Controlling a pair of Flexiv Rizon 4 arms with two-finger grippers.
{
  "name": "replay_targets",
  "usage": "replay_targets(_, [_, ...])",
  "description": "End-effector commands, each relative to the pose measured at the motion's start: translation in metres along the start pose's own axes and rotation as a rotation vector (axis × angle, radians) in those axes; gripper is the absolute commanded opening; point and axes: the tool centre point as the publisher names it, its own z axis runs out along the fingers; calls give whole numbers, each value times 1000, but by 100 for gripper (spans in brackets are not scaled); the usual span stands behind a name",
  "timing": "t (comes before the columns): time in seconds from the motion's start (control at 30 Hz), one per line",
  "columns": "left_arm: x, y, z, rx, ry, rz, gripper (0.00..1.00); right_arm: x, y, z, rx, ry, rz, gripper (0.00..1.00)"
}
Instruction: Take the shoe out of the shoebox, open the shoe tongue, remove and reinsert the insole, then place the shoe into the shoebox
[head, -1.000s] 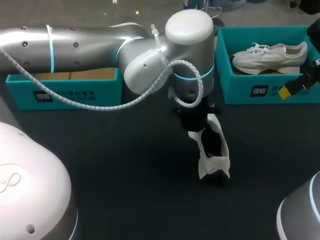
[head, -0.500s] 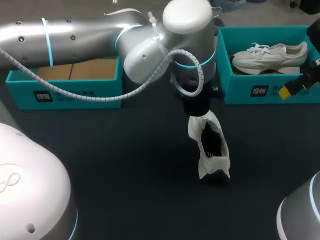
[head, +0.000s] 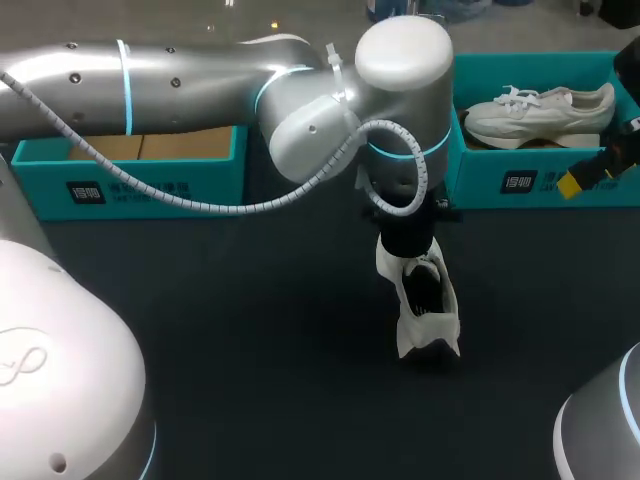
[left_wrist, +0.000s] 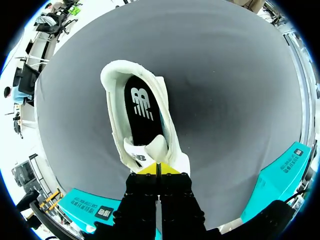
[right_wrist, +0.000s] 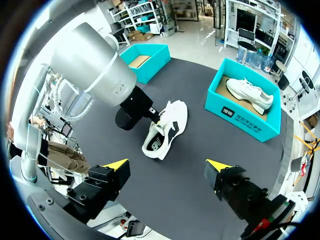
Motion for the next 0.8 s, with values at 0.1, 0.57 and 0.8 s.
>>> replay_targets(0.1, [1, -7, 11, 3, -19, -10, 0, -1, 3, 1, 6, 0, 1, 100])
replay_targets(0.57, [39, -20, -58, 45, -30, -366, 0, -1, 3, 1, 6, 0, 1, 100])
replay_targets(0.8, [47, -39, -75, 41, -80, -522, 0, -1, 3, 1, 6, 0, 1, 100])
